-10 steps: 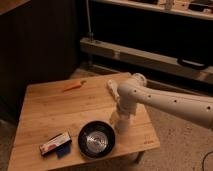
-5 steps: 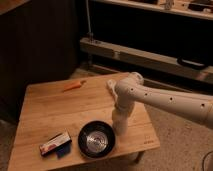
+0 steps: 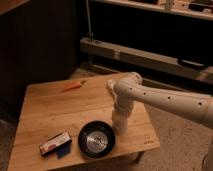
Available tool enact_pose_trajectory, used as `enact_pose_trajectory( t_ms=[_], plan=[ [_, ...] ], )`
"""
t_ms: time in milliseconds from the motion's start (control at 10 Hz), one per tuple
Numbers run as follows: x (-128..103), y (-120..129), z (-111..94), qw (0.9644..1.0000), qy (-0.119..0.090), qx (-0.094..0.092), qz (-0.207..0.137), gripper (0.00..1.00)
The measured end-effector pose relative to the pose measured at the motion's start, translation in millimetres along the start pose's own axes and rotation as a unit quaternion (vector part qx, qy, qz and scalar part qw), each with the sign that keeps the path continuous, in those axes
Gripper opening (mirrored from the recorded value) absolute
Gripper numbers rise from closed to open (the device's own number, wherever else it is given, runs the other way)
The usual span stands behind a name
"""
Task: Pick up the ceramic cup
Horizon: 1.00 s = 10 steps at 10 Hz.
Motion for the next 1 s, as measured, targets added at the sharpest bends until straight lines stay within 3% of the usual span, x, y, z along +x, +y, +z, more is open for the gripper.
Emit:
enact_pose_trajectory(
  t_ms=[200,400,600,700,1000],
  plan=[
    [-7,11,-8,1.0000,0.005,-0.002,0.001,0.00],
    [-18,26,-36,0.9998,0.020,-0.002,0.005,0.00],
    [-31,45,-77,0.9992,0.038,-0.003,0.008,0.00],
    [-39,56,-94,0.9987,0.049,0.001,0.007,0.00],
    [-45,71,-119,0.9955,0.092,0.024,-0.005,0.00]
  ],
)
